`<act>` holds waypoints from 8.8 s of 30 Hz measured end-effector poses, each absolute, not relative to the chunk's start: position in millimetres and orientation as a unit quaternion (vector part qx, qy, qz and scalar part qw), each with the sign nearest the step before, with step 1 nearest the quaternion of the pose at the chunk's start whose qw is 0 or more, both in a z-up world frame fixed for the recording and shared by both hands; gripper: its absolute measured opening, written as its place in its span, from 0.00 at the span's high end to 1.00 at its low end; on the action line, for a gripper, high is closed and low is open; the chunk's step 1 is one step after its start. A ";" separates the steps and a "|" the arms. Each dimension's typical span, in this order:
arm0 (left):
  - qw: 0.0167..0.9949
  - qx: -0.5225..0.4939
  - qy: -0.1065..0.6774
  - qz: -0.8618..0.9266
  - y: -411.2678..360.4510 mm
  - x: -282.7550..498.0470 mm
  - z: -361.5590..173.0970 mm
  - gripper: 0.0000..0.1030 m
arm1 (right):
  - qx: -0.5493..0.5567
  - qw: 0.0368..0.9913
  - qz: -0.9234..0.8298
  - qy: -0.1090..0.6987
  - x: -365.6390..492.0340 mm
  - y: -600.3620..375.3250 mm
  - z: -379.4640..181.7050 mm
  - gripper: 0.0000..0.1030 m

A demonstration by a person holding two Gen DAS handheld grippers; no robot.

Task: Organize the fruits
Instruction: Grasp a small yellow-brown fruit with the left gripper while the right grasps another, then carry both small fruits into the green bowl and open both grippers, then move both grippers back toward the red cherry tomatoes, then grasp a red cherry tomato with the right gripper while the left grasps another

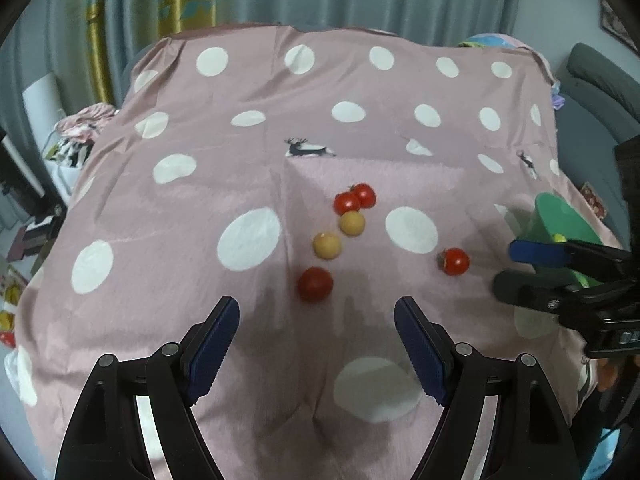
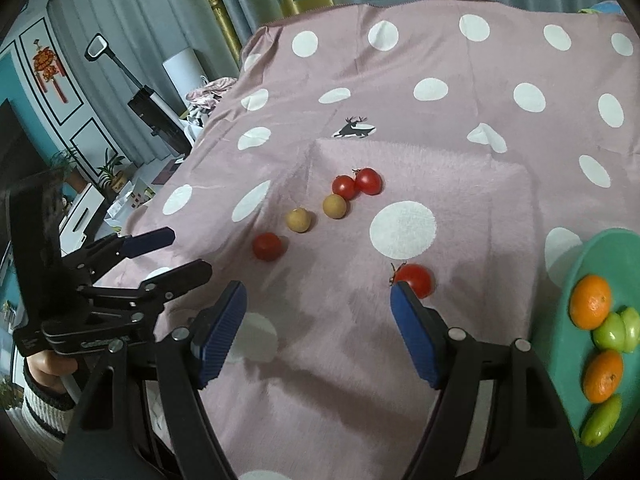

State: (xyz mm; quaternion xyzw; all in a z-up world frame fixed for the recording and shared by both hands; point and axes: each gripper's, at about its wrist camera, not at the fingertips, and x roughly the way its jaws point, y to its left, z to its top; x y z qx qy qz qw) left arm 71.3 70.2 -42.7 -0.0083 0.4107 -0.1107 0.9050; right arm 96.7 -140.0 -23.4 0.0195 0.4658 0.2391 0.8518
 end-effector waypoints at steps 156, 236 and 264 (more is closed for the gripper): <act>0.827 0.140 0.426 -0.338 -204.5 55.9 -7.7 0.73 | 0.199 0.897 0.096 0.383 1.5 -365.0 -7.7 0.75; 0.885 -0.075 0.441 -0.125 86.9 31.1 -57.9 0.25 | -0.035 0.842 0.163 0.513 133.4 -140.2 -71.8 0.42; 0.869 -0.037 0.458 -0.181 51.0 113.7 -66.0 0.25 | 0.026 0.838 0.230 0.494 113.0 -153.0 -61.2 0.67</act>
